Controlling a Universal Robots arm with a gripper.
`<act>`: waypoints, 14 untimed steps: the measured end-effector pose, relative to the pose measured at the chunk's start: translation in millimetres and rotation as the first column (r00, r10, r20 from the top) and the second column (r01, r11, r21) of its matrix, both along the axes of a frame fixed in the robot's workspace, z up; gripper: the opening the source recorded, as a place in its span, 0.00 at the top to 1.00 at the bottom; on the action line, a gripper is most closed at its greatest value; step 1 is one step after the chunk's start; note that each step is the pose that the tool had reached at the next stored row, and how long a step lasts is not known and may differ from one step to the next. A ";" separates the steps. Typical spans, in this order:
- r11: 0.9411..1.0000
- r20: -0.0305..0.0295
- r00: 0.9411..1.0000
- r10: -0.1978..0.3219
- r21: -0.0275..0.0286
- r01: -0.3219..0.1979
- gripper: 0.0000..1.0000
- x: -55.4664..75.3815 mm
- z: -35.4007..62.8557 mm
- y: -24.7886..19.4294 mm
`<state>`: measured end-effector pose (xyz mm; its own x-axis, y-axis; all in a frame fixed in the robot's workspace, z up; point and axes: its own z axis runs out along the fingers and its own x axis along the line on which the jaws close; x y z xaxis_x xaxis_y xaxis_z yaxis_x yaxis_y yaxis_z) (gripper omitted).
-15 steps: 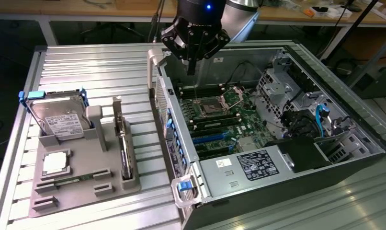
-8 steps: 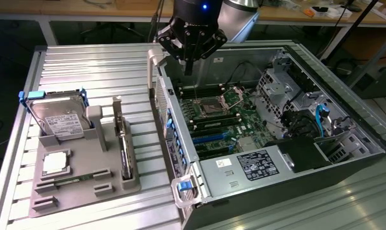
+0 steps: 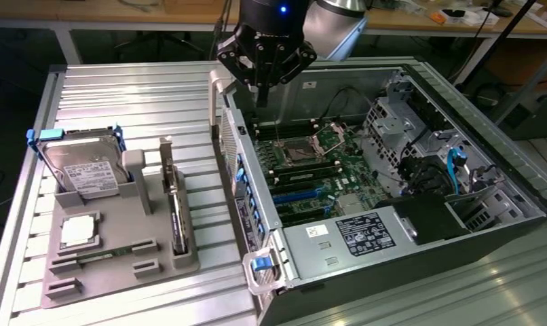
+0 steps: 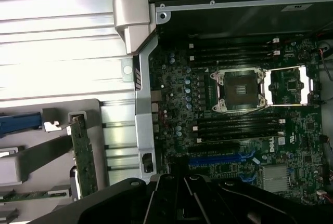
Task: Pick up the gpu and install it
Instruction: 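Reach for the gpu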
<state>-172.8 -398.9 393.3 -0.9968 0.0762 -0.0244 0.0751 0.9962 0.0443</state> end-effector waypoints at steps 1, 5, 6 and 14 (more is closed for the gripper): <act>1.000 0.000 1.000 0.000 0.000 0.000 0.89 -0.8 0.0 0.0; 1.000 0.000 1.000 0.000 0.000 0.000 0.89 -4.3 0.0 0.0; 1.000 0.000 1.000 0.000 0.000 0.000 0.89 -4.9 0.0 0.0; 1.000 0.000 1.000 0.000 0.000 0.000 0.89 -11.5 0.0 0.0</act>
